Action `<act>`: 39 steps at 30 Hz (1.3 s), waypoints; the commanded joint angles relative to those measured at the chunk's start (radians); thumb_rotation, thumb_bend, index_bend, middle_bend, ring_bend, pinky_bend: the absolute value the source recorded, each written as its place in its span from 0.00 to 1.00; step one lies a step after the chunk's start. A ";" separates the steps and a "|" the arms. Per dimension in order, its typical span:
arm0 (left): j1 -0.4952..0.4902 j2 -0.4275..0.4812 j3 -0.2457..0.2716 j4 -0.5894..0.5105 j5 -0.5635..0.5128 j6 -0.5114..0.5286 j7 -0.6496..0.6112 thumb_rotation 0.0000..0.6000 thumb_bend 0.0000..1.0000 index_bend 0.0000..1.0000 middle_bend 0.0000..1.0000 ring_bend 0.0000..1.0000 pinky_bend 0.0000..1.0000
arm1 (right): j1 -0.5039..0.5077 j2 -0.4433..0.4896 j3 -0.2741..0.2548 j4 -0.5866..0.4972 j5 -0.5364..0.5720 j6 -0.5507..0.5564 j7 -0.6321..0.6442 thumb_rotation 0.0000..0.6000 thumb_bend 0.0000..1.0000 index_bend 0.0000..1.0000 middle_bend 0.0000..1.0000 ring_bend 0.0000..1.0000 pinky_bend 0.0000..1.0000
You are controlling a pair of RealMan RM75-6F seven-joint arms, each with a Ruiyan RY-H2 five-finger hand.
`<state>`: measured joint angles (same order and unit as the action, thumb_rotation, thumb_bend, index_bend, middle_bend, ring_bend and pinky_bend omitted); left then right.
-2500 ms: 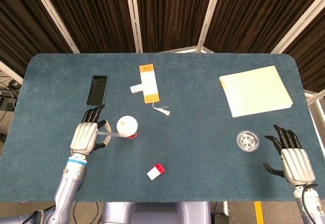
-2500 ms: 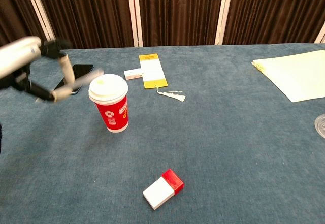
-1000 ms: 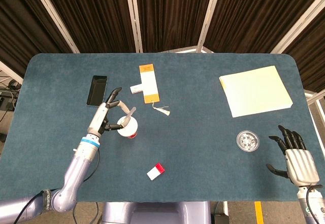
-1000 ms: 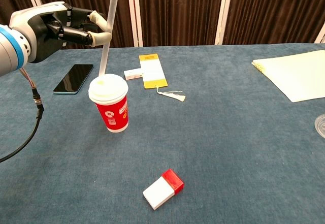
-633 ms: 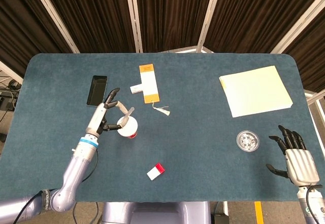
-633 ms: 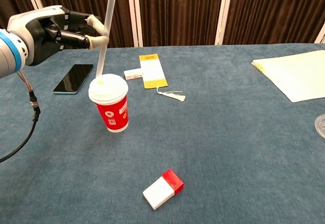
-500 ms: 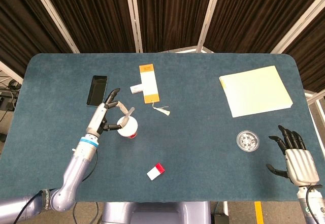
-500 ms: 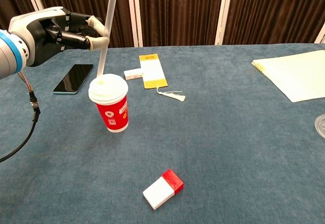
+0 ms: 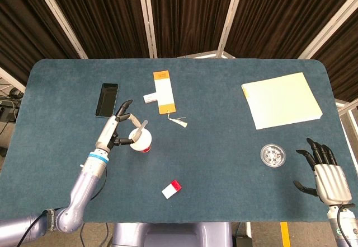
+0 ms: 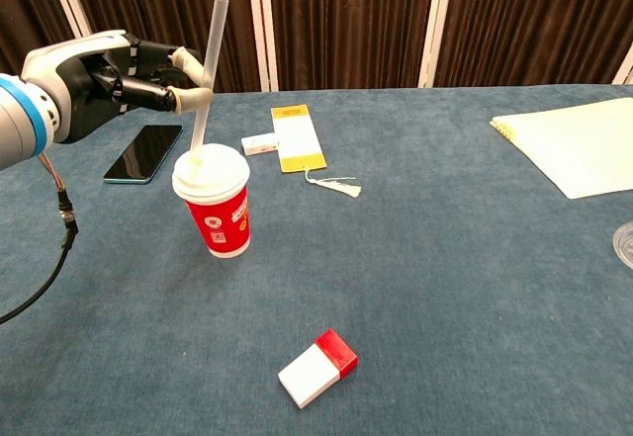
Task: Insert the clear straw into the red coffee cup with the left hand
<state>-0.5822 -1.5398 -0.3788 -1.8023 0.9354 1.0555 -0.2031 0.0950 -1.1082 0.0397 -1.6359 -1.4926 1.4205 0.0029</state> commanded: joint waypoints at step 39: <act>0.060 0.096 0.054 -0.023 0.145 0.051 -0.009 1.00 0.38 0.26 0.00 0.00 0.00 | -0.001 -0.001 0.001 -0.005 0.010 -0.005 -0.018 1.00 0.15 0.21 0.00 0.00 0.00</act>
<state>-0.5312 -1.4636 -0.3400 -1.8212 1.0466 1.0837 -0.2412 0.0937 -1.1097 0.0408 -1.6403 -1.4829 1.4159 -0.0151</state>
